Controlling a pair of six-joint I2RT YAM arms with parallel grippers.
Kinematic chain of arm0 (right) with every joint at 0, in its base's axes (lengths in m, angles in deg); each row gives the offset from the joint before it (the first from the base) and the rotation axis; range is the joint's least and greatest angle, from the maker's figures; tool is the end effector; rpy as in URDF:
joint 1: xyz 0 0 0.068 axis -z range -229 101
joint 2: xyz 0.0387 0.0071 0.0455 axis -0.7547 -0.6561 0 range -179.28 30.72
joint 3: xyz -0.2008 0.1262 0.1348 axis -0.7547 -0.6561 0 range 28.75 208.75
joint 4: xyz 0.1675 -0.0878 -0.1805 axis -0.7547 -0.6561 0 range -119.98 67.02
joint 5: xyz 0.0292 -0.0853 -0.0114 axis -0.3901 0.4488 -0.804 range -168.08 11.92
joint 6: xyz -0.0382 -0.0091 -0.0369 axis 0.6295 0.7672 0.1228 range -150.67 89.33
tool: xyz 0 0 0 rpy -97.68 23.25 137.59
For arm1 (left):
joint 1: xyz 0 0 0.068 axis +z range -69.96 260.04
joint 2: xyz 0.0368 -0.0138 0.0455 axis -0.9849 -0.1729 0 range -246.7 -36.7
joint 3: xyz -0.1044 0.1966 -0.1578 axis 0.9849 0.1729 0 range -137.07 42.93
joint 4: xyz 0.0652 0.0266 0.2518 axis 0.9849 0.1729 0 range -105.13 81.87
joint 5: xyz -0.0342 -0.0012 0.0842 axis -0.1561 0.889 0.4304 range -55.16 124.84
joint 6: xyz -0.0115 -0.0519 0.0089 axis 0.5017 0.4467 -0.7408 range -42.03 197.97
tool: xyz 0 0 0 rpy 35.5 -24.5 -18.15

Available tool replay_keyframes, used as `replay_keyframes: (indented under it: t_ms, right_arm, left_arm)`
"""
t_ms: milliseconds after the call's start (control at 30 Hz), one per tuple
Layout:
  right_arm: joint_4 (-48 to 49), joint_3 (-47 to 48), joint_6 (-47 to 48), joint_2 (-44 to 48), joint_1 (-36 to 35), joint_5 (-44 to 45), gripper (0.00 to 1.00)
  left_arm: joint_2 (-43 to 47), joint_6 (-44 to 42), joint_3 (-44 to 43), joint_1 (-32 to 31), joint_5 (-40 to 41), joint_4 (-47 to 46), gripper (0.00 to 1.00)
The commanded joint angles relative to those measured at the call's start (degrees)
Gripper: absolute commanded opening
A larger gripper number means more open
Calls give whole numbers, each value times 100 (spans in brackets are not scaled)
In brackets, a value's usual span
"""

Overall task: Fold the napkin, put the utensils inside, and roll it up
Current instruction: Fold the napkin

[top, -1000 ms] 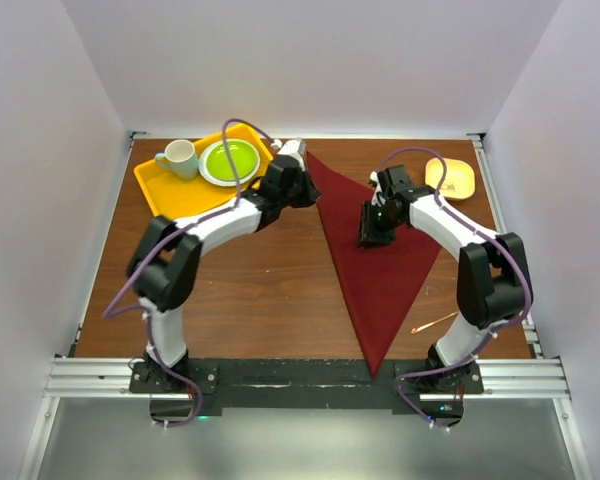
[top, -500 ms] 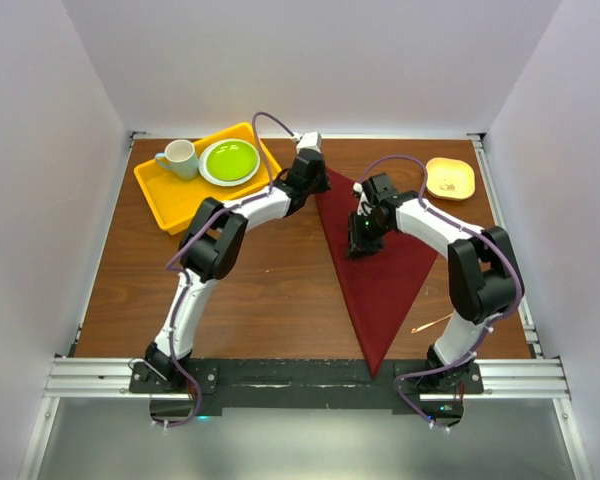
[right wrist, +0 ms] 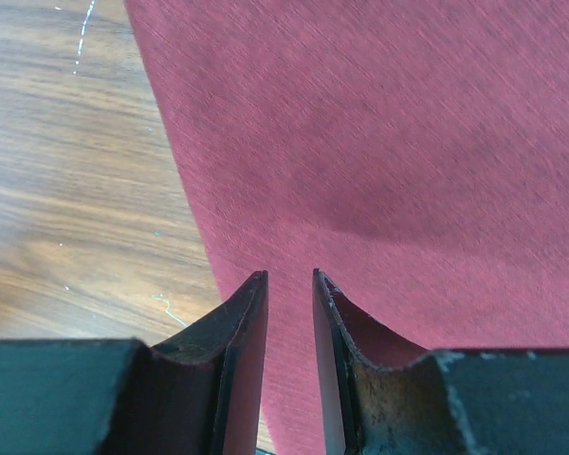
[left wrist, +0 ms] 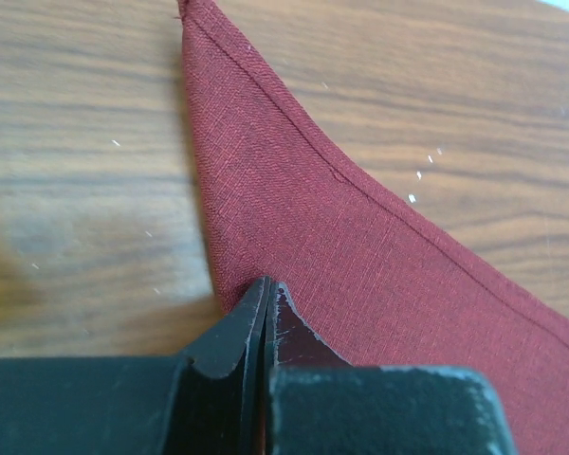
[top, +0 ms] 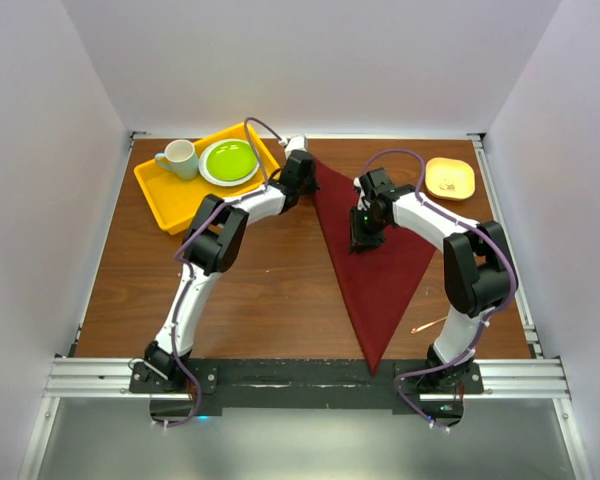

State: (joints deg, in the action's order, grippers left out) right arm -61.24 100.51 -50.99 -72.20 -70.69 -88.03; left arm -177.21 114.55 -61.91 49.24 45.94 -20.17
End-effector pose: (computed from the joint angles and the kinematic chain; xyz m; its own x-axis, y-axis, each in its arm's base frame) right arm 0.3304 0.1380 0.1934 -0.9617 -0.0144 -0.2737 -0.0922 0.9574 0.2738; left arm 0.4771 -0.2765 0.1319 -0.5660 -0.3434 -0.7494 0.0285 0.9004 -0.4341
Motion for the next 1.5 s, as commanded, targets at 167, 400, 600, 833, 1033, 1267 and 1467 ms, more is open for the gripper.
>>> replay_keyframes:
  t_ms: [167,400,600,833,1033,1267,1467]
  right_arm:
    - [-111,66,116,78,16,205,30]
    - [-269,-119,168,166,-72,-103,30]
    - [-480,-602,107,711,-213,-95,38]
    - [-867,-1181,-226,1475,-291,-173,43]
    - [-736,-2094,-1034,2188,-1027,-200,38]
    - [-552,-3001,-1949,2855,-1680,126,26]
    - [-428,-4003,-2547,3523,-1961,64,22]
  left_arm:
    - [-363,113,-432,382,-1,-76,2]
    - [-565,-221,-994,470,16,55,2]
    - [-162,-433,-1223,470,-510,266,23]
    - [638,-177,-1092,216,-1696,776,44]
    - [1726,261,-128,-57,-2311,1101,47]
    - [3379,605,1640,-136,-2840,1277,49]
    - [4961,728,3064,-154,-3016,1444,50]
